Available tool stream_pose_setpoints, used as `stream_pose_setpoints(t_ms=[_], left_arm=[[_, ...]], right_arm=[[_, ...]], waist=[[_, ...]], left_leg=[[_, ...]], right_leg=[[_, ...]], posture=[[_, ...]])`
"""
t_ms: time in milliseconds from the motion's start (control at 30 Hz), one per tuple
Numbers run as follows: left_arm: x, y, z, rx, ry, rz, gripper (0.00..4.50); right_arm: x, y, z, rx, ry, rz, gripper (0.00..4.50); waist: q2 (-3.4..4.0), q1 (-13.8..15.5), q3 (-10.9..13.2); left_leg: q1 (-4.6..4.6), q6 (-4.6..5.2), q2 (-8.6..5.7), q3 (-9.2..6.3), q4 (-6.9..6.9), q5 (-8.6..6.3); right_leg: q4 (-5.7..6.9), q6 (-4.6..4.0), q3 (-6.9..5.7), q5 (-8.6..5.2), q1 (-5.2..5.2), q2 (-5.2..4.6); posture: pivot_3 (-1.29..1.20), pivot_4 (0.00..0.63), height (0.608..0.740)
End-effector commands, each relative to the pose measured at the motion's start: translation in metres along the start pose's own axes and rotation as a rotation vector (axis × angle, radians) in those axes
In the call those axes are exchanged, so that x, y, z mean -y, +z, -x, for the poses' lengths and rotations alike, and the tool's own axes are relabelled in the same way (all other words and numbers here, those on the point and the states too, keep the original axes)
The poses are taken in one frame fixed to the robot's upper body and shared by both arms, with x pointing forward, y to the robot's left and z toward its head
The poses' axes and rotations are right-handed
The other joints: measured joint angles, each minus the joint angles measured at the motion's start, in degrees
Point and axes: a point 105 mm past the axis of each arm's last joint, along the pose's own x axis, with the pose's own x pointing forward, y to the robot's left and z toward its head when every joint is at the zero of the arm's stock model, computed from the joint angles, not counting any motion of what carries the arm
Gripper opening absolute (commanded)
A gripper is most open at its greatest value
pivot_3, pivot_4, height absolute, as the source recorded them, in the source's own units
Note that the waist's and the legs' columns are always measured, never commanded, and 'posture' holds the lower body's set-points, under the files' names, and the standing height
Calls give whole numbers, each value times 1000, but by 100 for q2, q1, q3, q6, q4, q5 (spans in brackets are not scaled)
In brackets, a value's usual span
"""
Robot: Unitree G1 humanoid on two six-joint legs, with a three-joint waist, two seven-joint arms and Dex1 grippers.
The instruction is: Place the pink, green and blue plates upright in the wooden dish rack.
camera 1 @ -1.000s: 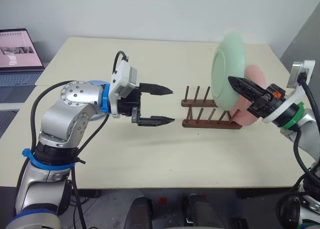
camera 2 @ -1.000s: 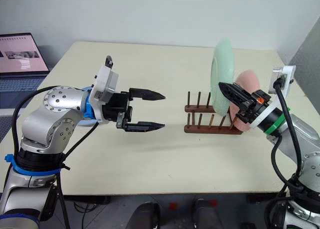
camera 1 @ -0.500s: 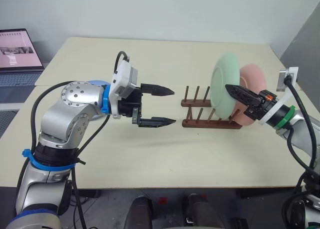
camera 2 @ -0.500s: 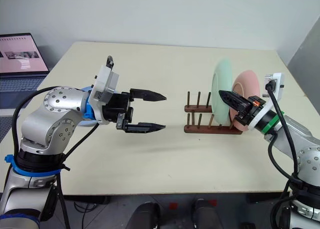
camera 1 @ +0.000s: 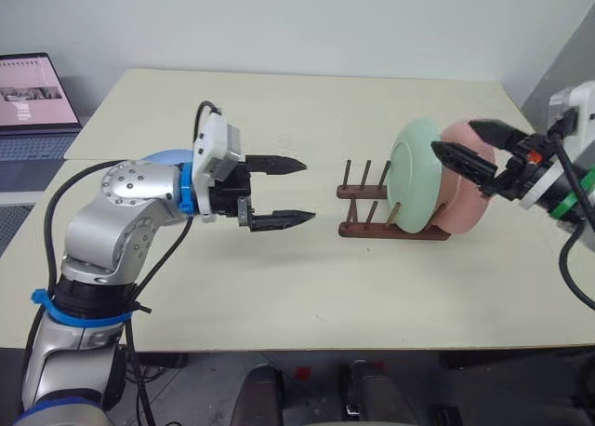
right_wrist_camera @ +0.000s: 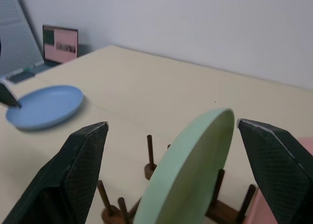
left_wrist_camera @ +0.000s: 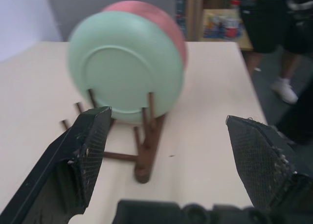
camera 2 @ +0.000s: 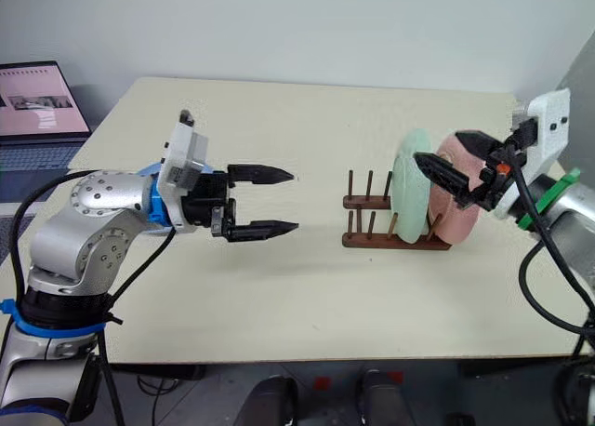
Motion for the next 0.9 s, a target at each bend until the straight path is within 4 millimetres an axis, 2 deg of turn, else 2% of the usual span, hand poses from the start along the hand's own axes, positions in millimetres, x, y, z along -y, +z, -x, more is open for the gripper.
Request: stream_pose_setpoints(t_ms=[33,100,200,267,333,433,533,633,767,900], left_arm=[[-23,-2,26,-5,283,41,4115],[-37,-15,47,-10,486,120,4459],[-48,-34,82,-8,739,196,4486],[-60,-52,117,-15,992,260,4486],[-63,-72,148,-29,1191,337,4486],[-61,-100,180,-65,1388,461,4486],[-57,-127,187,-70,1475,640,4486],[-57,-146,191,-44,1555,799,4486],[-61,-158,178,-37,1549,915,4486],[-70,-159,169,-15,1539,964,4486]], right_arm=[[-18,20,1,25,141,214,4456],[-25,19,-2,4,226,281,4500],[-29,15,-12,3,299,330,4500],[-34,13,-20,16,352,358,4500],[-41,14,-27,35,412,380,4500],[-56,14,-34,47,524,408,4500],[-69,14,-38,51,627,421,4500],[-77,12,-39,31,693,427,4500],[-83,9,-38,1,754,433,4500],[-85,6,-37,-23,780,447,4500]], waist=[[1,-14,0],[1,-36,0],[-1,-67,0],[-2,-87,1],[-2,-97,1],[-2,-104,1],[-2,-84,1],[-9,-5,-3],[-16,42,-7],[-20,44,-9]], left_leg=[[2,0,1,-1,-1,0],[8,1,3,-4,-1,0],[15,1,4,-7,3,0],[20,1,2,-6,3,0],[23,1,0,-5,5,0],[24,1,-3,-4,5,0],[22,0,-2,-4,3,-1],[18,0,-3,-3,5,-1],[16,0,-3,-1,7,-1],[16,0,-8,2,7,-1]], right_leg=[[1,0,1,0,-1,0],[3,1,1,0,0,1],[4,4,0,2,7,-1],[6,5,2,3,10,-6],[8,7,3,5,11,-14],[10,10,3,6,10,-16],[9,9,-1,6,10,-18],[10,8,-6,7,10,-22],[10,-5,-8,15,11,-25],[10,-18,-12,23,11,-26]], posture=[[0,150,728],[0,150,728],[0,150,728],[0,150,728],[0,150,728],[0,150,728],[0,150,728],[0,150,728],[0,150,728],[0,150,728]])
